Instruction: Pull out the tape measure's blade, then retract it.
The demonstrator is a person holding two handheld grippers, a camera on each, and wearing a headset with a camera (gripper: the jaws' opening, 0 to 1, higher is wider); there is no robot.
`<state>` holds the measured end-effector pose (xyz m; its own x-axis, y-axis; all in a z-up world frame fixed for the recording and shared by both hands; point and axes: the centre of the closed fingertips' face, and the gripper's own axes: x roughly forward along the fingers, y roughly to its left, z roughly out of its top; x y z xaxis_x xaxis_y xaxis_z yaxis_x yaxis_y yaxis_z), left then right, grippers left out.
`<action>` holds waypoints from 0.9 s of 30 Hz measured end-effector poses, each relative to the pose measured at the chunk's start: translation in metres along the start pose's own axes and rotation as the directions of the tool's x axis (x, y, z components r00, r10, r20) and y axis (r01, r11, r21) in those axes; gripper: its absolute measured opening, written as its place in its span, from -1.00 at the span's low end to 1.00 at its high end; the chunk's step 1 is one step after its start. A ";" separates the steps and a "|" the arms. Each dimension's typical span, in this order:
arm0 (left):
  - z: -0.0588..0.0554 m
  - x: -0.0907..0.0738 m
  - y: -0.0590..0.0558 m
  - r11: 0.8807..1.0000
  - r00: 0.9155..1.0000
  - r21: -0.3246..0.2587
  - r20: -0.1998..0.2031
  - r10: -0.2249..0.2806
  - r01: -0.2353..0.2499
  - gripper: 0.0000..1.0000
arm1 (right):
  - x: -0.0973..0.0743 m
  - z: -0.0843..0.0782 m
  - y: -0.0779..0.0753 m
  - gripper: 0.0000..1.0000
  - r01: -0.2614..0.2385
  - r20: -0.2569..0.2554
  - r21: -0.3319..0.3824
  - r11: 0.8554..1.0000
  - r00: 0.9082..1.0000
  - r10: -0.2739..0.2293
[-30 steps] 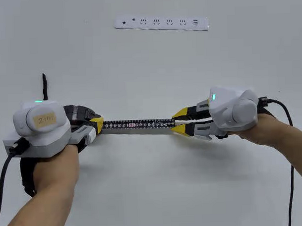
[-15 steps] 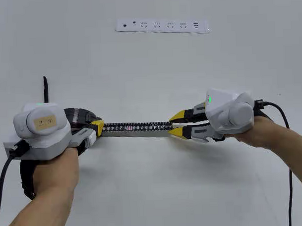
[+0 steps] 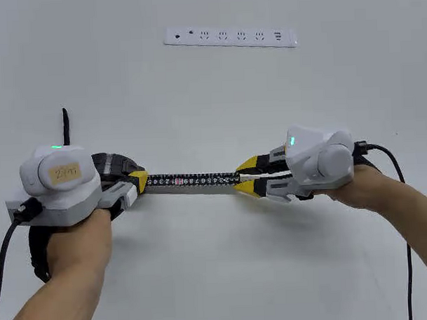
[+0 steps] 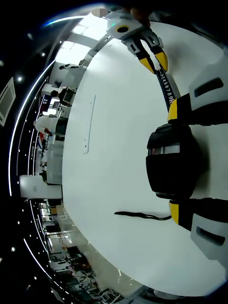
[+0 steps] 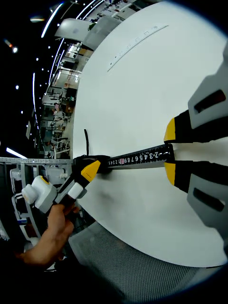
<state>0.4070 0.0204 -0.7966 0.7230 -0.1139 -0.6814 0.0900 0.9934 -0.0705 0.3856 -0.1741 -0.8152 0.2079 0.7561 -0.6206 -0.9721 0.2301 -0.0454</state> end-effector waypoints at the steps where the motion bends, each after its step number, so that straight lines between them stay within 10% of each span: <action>1: 0.000 0.000 0.000 1.000 1.000 0.000 0.000 0.000 0.000 0.16 | 0.000 0.000 0.000 -0.76 0.000 0.000 0.000 1.000 1.000 0.000; 27: 0.000 0.000 0.000 1.000 1.000 -0.005 0.001 -0.004 0.004 0.16 | 0.021 0.016 0.004 -0.75 -0.007 0.025 0.004 1.000 1.000 0.007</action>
<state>0.4066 0.0202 -0.7969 0.7233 -0.1174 -0.6805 0.0891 0.9931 -0.0767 0.3879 -0.1479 -0.8160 0.2041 0.7727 -0.6011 -0.9731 0.2274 -0.0382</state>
